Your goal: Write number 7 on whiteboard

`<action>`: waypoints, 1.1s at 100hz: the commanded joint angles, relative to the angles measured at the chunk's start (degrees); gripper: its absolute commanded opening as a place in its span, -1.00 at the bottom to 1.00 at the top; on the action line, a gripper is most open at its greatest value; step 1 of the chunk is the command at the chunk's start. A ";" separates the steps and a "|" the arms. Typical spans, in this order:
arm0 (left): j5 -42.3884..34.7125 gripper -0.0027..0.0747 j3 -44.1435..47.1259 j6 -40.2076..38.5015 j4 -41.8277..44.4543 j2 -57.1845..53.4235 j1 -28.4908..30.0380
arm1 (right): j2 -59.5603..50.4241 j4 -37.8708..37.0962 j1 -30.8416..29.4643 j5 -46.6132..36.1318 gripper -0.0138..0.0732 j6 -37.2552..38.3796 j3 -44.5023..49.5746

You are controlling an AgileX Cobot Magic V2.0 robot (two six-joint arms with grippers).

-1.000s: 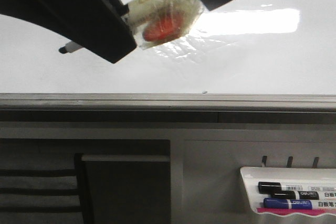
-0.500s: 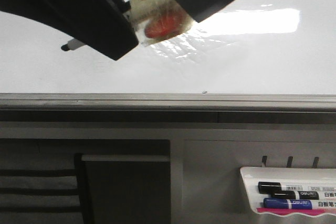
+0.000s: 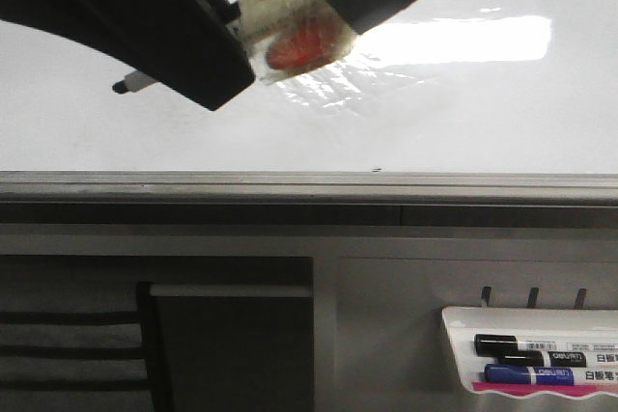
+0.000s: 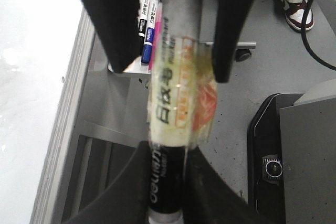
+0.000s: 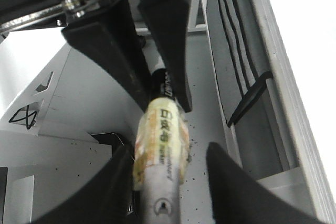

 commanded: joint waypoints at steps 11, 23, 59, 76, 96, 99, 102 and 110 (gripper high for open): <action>-2.91 -0.98 -2.00 0.12 -2.08 -1.22 -0.60 | -0.92 2.10 0.21 -1.45 -0.44 0.19 -1.78; -3.12 -0.98 -2.00 0.12 -2.08 -1.22 -0.60 | -0.92 1.99 0.21 -1.30 -0.59 0.19 -1.78; -3.25 -0.72 -2.00 0.12 -2.08 -1.22 -0.60 | -0.92 1.99 0.21 -0.54 -0.84 0.19 -1.78; -3.61 -0.04 -2.00 0.12 -2.08 -1.22 -0.60 | -0.92 1.99 0.21 -0.54 -0.84 0.19 -1.78; -3.97 0.06 -2.53 -0.01 -2.08 -2.42 0.66 | -0.92 1.99 0.10 -0.54 -0.84 0.54 -1.86; -3.97 0.06 -2.77 -0.13 -2.08 -2.90 0.94 | -1.03 1.99 0.10 -0.82 -0.84 1.04 -1.86; -3.97 0.06 -2.90 -0.46 -2.08 -3.44 1.09 | -1.13 1.99 0.10 -0.96 -0.84 1.59 -2.01; -3.97 0.06 -3.13 -1.86 -1.97 -5.16 2.20 | -1.77 0.92 0.10 -0.97 -0.84 3.38 -2.45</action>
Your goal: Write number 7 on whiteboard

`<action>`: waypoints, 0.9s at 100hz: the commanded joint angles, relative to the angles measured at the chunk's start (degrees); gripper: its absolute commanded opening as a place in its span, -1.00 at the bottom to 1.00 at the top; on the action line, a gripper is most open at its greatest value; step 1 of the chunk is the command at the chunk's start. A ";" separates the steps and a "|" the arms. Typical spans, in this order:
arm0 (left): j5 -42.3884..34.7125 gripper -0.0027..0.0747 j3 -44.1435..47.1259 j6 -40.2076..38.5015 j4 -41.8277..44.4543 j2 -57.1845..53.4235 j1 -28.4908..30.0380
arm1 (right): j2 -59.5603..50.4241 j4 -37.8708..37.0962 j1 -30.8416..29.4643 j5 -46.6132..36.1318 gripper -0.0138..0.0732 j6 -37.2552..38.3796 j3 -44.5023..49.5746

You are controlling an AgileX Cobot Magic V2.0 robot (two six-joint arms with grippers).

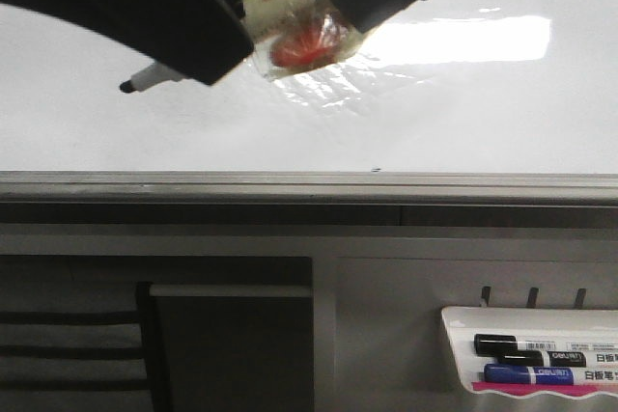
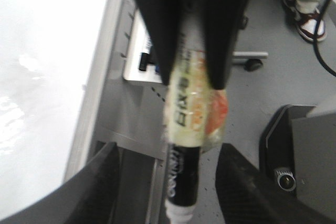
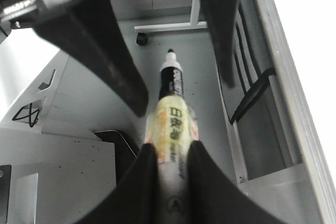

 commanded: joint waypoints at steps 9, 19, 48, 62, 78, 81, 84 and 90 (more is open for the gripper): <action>-2.13 0.06 -2.22 -3.49 -1.61 -5.38 2.79 | -2.67 -3.89 0.10 -1.65 -0.84 7.00 -3.10; -0.04 0.06 -2.22 -6.70 -1.61 -7.86 6.02 | -4.05 -12.83 -0.18 -1.51 -0.84 17.82 -4.61; 7.22 0.06 -0.21 -16.76 -1.61 -13.37 18.23 | -11.73 -18.77 -6.65 -2.93 -0.84 33.20 -1.48; 5.25 0.06 6.50 -17.88 -3.30 -16.99 23.14 | -15.79 -18.77 -11.10 -6.76 -0.84 34.40 4.72; -2.52 0.06 14.58 -17.88 -5.47 -20.89 26.12 | -17.33 -18.65 -11.91 -12.21 -0.84 34.40 8.11; -4.15 0.06 15.32 -17.88 -5.47 -21.16 26.12 | -17.33 -18.22 -11.91 -12.38 -0.84 34.40 8.11; -5.19 0.06 15.83 -17.88 -5.56 -21.30 26.12 | -17.08 -17.44 -11.91 -13.51 -0.84 34.53 8.11; -6.42 0.06 16.11 -17.88 -5.71 -21.29 26.12 | -16.32 -13.50 -11.91 -16.14 -0.84 35.85 7.72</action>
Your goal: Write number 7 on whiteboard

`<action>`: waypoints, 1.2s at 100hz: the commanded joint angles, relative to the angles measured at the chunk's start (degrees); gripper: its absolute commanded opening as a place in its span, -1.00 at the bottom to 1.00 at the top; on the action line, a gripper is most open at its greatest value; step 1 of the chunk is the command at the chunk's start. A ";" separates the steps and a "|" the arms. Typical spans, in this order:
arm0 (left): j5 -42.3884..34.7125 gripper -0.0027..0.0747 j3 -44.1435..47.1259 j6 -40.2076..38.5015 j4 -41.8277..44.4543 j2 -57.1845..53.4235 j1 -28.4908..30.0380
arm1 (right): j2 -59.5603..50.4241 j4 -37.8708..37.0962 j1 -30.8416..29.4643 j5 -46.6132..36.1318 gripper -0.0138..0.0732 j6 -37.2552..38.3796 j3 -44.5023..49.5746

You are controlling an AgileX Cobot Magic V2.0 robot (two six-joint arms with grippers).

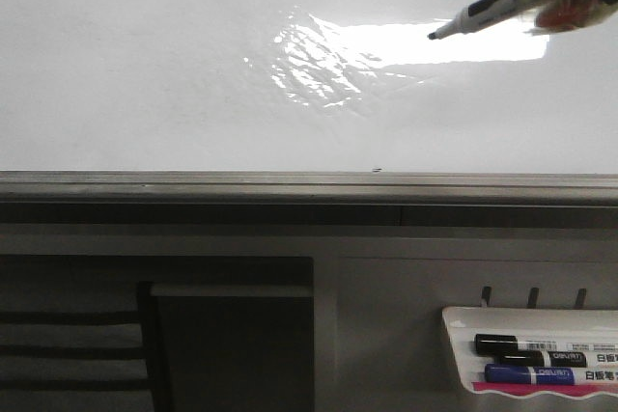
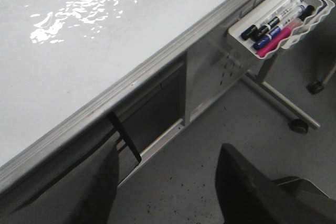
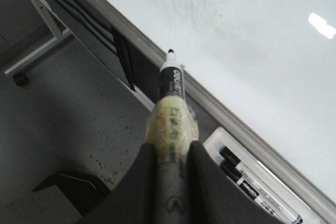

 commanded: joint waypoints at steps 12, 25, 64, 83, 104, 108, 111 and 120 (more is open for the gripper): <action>-7.56 0.06 -0.87 -0.62 -3.17 -0.38 0.25 | 5.42 5.91 -0.33 -0.31 -0.84 4.57 -9.54; -8.19 0.06 -0.87 -0.62 -3.73 -0.28 0.25 | 9.63 8.96 0.77 1.02 -0.84 4.26 -11.14; -9.52 0.06 -0.87 -0.62 -3.73 -0.28 0.25 | 17.41 9.11 2.85 -11.53 -0.84 4.17 -10.03; -10.85 0.06 -0.87 -0.62 -3.73 -0.28 0.25 | 20.38 9.01 2.85 -12.88 -0.84 4.17 -10.63; -10.98 0.06 -0.87 -0.62 -3.73 -0.28 0.25 | 21.33 7.60 2.85 -13.89 -0.84 4.17 -10.85; -10.98 0.06 -0.87 -0.62 -3.73 -0.28 0.25 | 21.33 7.47 2.85 -14.28 -0.84 4.17 -10.85; -10.98 0.06 -0.87 -0.62 -3.73 -0.28 0.25 | 21.33 7.47 2.73 -14.54 -0.84 4.17 -10.85; -10.98 0.06 -0.87 -0.62 -3.73 -0.28 0.25 | 21.43 7.47 2.73 -15.09 -0.84 4.17 -10.85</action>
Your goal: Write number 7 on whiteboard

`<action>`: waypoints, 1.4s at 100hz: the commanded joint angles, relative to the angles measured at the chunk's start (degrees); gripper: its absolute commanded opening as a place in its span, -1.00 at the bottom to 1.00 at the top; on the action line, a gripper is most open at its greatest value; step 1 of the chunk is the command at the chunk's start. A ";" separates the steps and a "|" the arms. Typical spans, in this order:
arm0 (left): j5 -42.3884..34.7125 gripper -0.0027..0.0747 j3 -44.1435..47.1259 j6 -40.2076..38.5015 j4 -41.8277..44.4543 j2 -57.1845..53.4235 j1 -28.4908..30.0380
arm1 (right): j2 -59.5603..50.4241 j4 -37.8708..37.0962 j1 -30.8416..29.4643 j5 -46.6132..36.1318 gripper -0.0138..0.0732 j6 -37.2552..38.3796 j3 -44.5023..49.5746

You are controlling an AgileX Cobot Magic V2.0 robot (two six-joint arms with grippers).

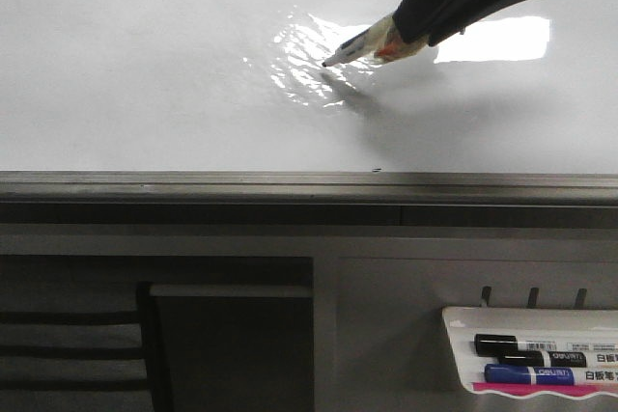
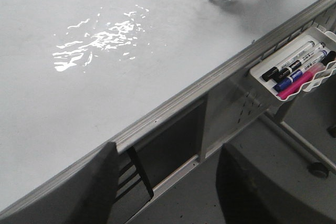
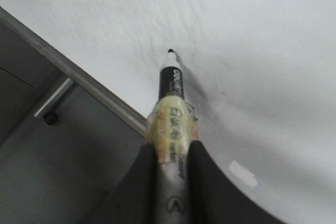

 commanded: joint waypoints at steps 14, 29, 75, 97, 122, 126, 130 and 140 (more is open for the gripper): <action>-3.56 0.06 -1.49 -0.62 -1.79 -0.05 0.25 | 0.48 -0.07 -0.21 -3.65 -0.84 -0.33 -1.98; -3.56 0.06 -1.49 -0.51 -1.79 -0.05 0.25 | 0.66 -0.07 -0.21 -4.20 -0.84 -0.33 -1.98; -3.56 0.06 -1.49 -0.51 -1.79 -0.05 0.25 | -2.08 -0.95 -8.08 1.99 -0.84 -0.01 -1.98; -4.70 0.06 -1.49 -0.51 -1.79 -0.05 0.25 | -3.01 -0.95 -8.69 2.81 -0.84 -0.01 -1.98; -4.73 0.06 -1.49 -0.51 -1.79 -0.05 0.25 | -2.64 -0.28 -8.56 5.86 -0.84 -0.01 -1.26; -4.73 0.06 -1.49 -0.51 -1.79 -0.05 0.25 | -2.64 0.25 -8.07 5.87 -0.84 -0.01 -0.20; -4.88 0.06 -1.49 -0.51 -1.79 -0.05 0.25 | -2.64 0.56 -7.34 5.87 -0.84 -0.01 0.83; -4.99 0.06 -1.49 -0.51 -1.79 -0.05 0.25 | -2.64 0.56 -6.12 5.59 -0.84 -0.01 4.18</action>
